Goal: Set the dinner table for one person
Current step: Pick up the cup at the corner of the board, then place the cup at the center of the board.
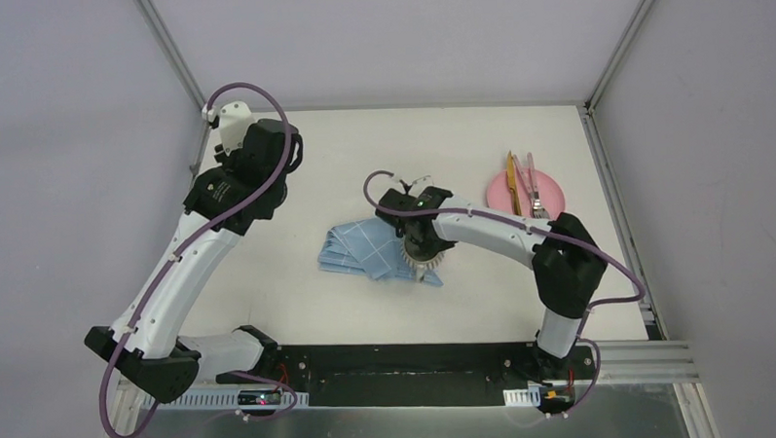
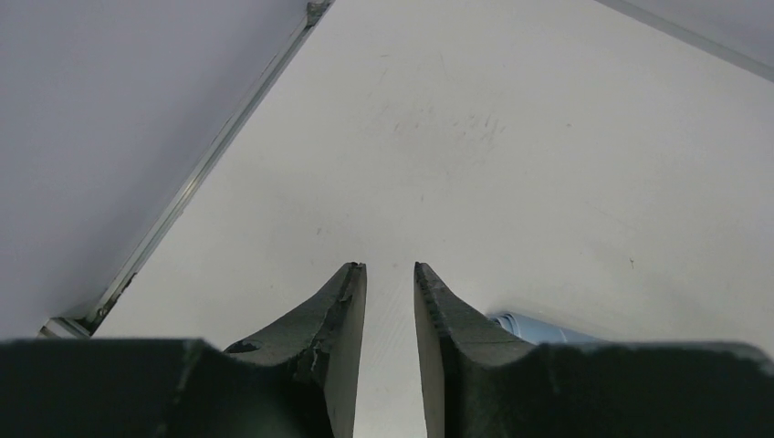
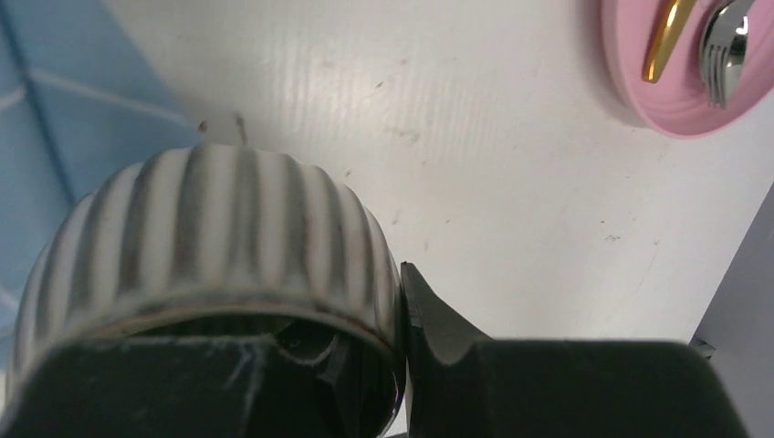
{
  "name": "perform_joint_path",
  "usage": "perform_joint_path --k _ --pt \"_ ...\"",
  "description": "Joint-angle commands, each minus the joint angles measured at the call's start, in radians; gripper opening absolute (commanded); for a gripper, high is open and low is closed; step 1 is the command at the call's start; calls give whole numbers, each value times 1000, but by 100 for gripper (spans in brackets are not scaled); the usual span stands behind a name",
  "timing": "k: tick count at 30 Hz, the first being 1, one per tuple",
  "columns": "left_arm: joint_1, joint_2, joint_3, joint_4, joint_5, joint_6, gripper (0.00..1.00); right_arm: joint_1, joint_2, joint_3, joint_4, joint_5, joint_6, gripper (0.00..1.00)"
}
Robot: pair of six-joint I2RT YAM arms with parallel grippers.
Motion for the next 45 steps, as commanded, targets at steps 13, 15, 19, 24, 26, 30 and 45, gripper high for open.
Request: perform_joint_path --k 13,15,19,24,26,30,45 --pt "-7 126 67 146 -43 153 31 -376 213 393 107 23 -186 0" --pt "-7 130 61 153 -46 156 32 -417 243 429 111 17 -199 0" --pt "-7 145 55 169 -37 156 32 -501 300 499 122 -14 -217 0" --pt "-7 186 77 175 -22 159 32 -584 376 574 128 -57 -244 0" --pt "-7 202 85 175 -23 159 32 -610 406 606 129 -82 -251 0" --pt "-7 236 100 176 -25 161 32 -638 462 674 116 -94 -276 0" --pt "-7 325 140 180 -39 173 33 -731 596 809 96 -106 -303 0"
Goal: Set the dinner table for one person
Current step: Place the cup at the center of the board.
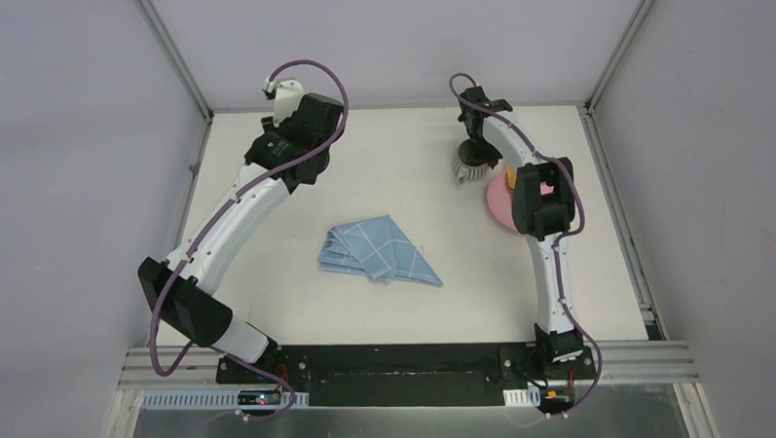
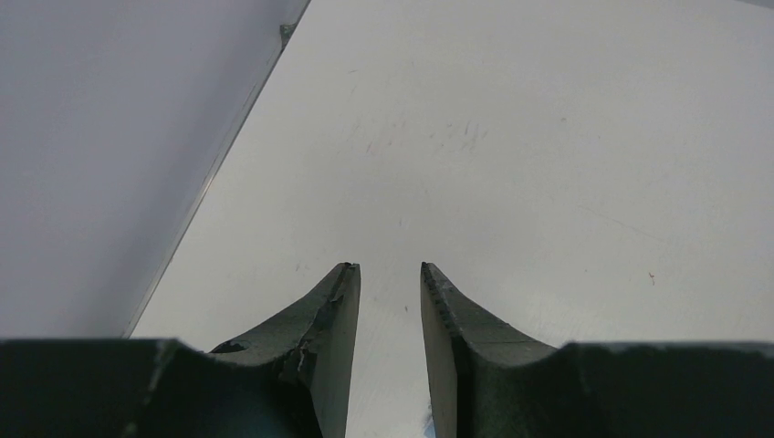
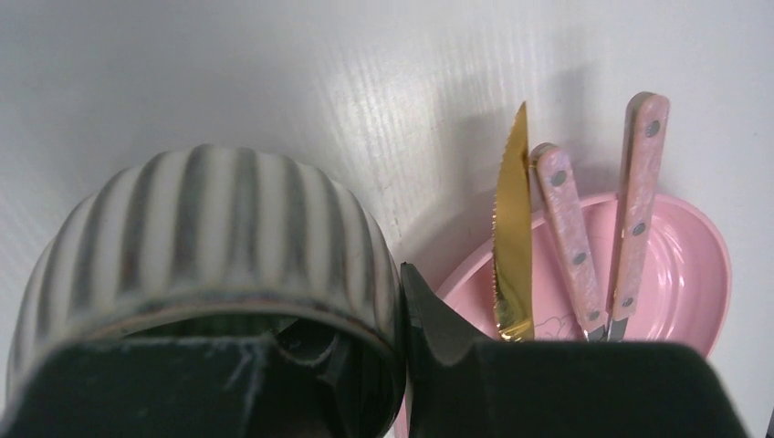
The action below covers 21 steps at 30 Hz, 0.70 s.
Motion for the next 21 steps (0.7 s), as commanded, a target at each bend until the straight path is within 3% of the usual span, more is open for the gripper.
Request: perform_joint_path --k 1,7,11,16,21 --pt "-7 25 48 28 -29 18 33 -15 -14 43 12 21 -8 0" --pt "-8 57 65 28 -29 25 35 -15 -13 35 20 13 -11 1" --pt "-7 54 69 30 -48 30 54 -15 -31 31 34 -5 -15 27" --pt "-7 57 85 37 -81 61 69 -15 -60 18 50 -9 -15 58" --pt "-7 66 112 43 -104 92 74 -13 -94 10 58 -29 -14 70"
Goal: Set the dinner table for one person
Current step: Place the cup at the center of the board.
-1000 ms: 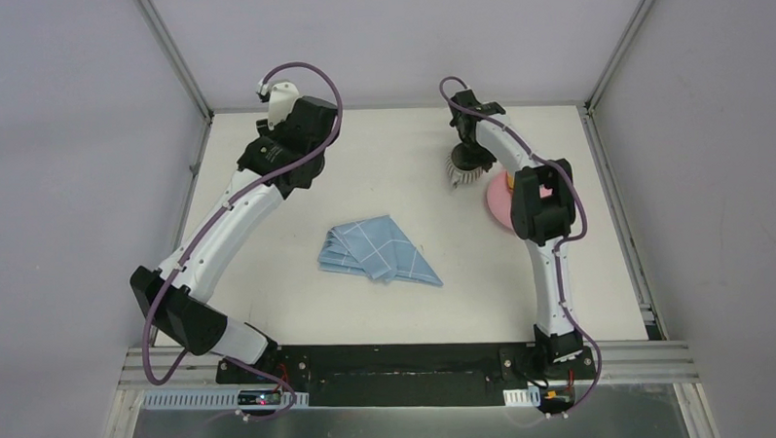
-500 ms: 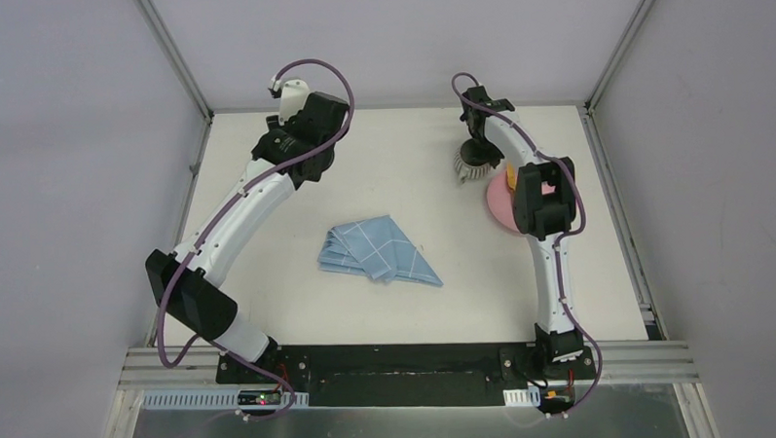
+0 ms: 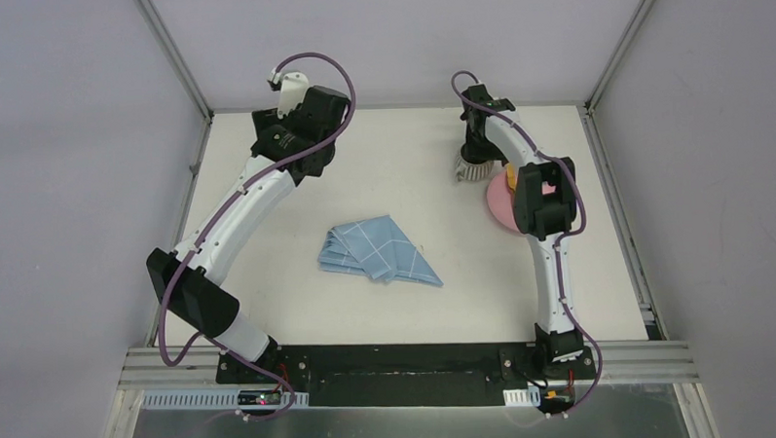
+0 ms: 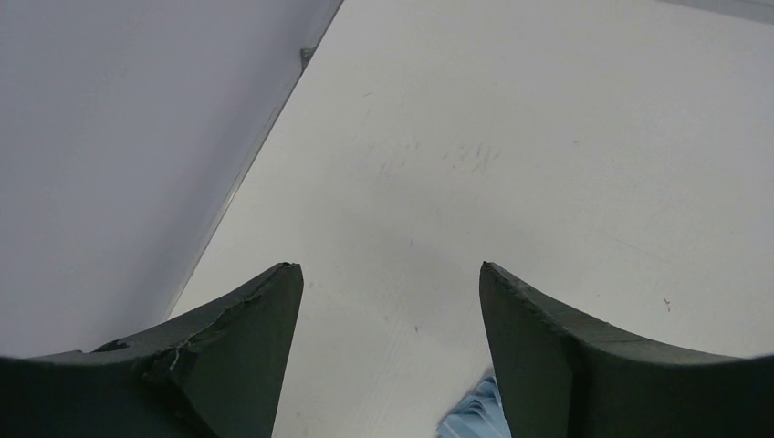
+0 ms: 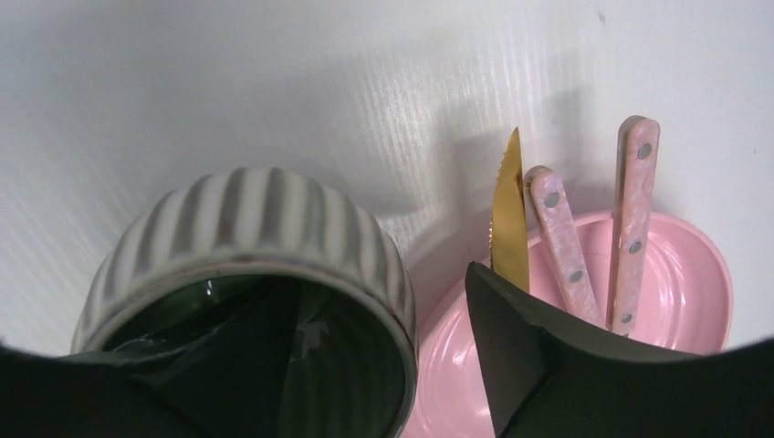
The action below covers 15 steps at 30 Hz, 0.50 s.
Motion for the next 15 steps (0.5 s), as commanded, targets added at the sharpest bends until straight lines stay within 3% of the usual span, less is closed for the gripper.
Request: perform_joint_path --k 1,15 --pt "-7 -2 58 32 -53 42 74 1 -107 3 25 -25 -6 71" --pt "-10 -40 57 68 -44 62 73 65 -347 -71 53 -18 -25 72"
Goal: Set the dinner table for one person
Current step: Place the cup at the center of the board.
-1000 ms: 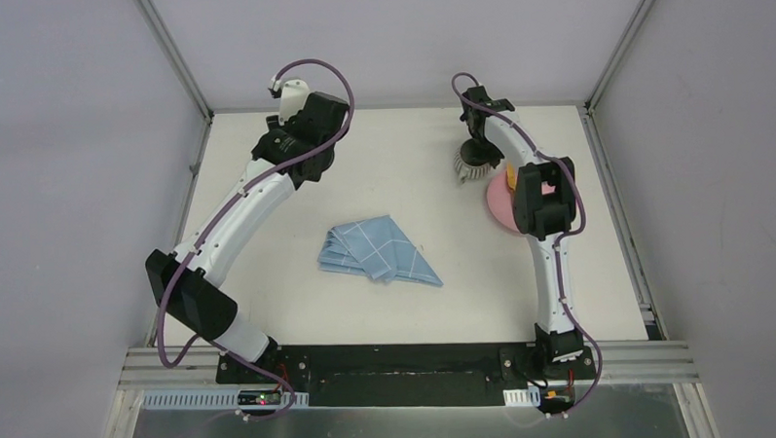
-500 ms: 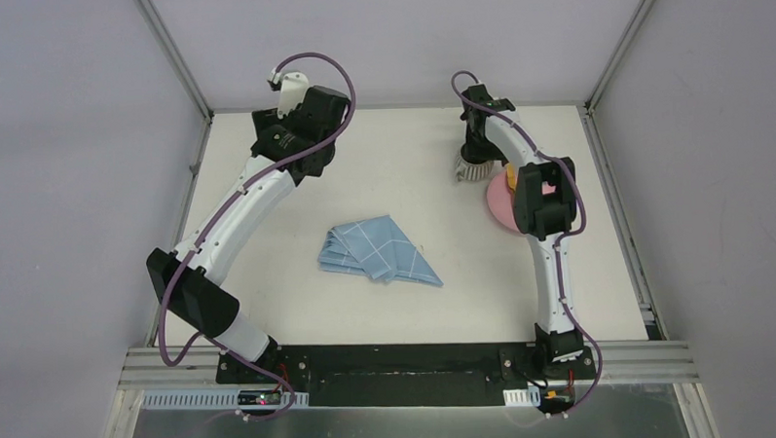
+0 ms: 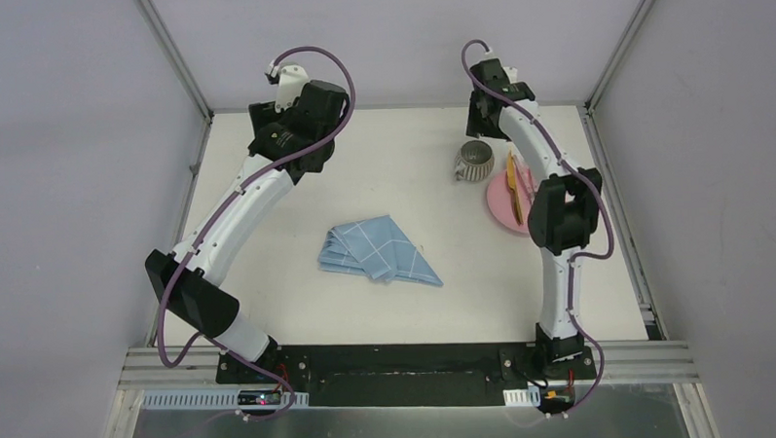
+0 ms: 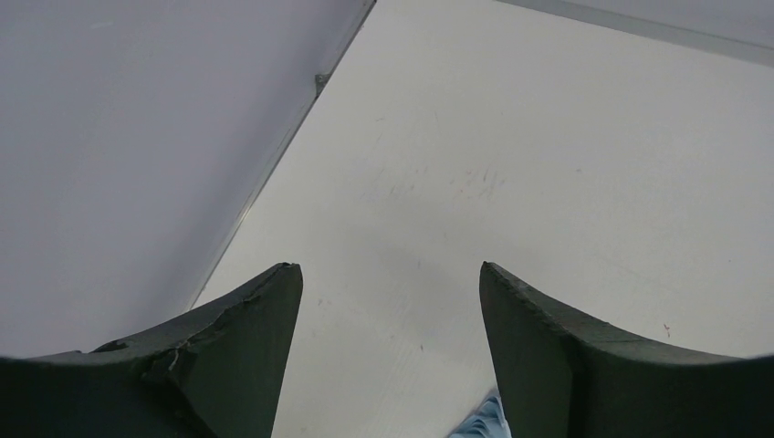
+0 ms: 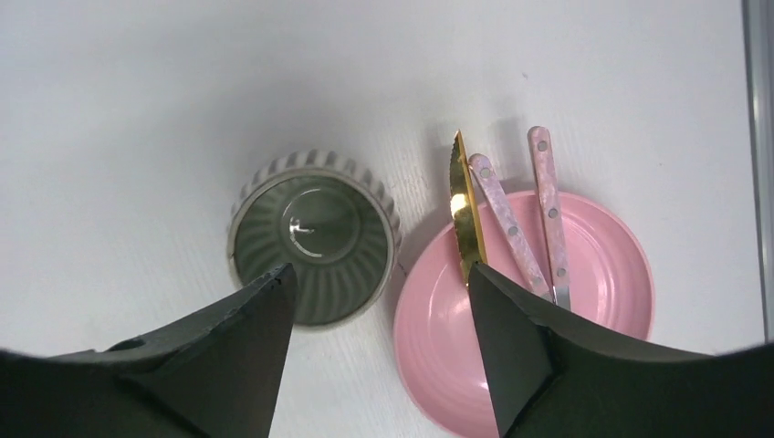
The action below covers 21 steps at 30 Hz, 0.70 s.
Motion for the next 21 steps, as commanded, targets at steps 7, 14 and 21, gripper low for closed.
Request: perform_joint_path --k 7,14,21 --pt "-37 -51 -93 22 64 -55 68 265 -420 -432 166 -138 31 73" --pt "-87 -33 -141 -27 24 -89 70 383 -448 -555 118 -235 82 73" --pt "-95 -69 -179 -52 -6 -112 70 470 -454 -791 246 -326 154 73"
